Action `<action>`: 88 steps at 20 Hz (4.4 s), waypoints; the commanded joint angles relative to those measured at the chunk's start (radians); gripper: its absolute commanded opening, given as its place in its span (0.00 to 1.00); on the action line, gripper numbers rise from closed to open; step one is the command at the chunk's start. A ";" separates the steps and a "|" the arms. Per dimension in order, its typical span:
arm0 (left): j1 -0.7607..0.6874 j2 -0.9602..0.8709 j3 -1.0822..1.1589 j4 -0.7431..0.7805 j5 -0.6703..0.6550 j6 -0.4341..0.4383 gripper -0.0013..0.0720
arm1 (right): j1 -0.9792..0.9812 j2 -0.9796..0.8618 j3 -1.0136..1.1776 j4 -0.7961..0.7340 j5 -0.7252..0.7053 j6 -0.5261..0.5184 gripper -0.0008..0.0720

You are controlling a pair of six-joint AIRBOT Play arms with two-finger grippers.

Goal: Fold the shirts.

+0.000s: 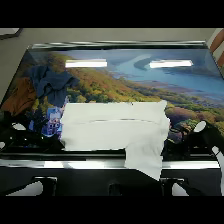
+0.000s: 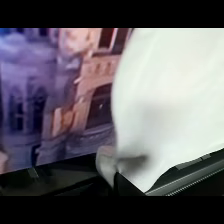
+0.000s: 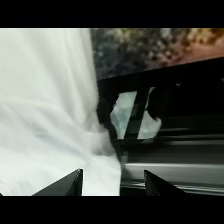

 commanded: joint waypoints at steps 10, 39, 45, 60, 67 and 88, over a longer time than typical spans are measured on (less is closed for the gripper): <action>0.000 0.063 0.101 -0.091 -0.027 0.042 0.05 | -0.001 0.010 0.074 0.095 -0.045 -0.026 0.07; -0.053 -0.496 1.076 -0.072 -0.203 -0.235 0.82 | -0.082 -0.562 0.914 0.137 0.024 0.018 0.96; -0.084 -0.327 1.076 -0.077 -0.202 -0.227 0.82 | -0.009 -0.688 0.875 0.236 0.027 -0.047 0.97; -0.735 -0.388 0.800 -0.331 0.356 -0.201 0.06 | 0.134 -0.245 0.894 0.369 0.024 0.156 0.07; -0.958 -0.655 0.863 -0.958 0.432 -0.065 0.06 | 0.134 0.027 0.894 0.376 0.175 0.256 0.07; -0.361 -0.015 1.081 -0.317 0.177 -0.167 0.06 | 0.634 -0.431 0.894 0.616 -0.321 0.193 0.07</action>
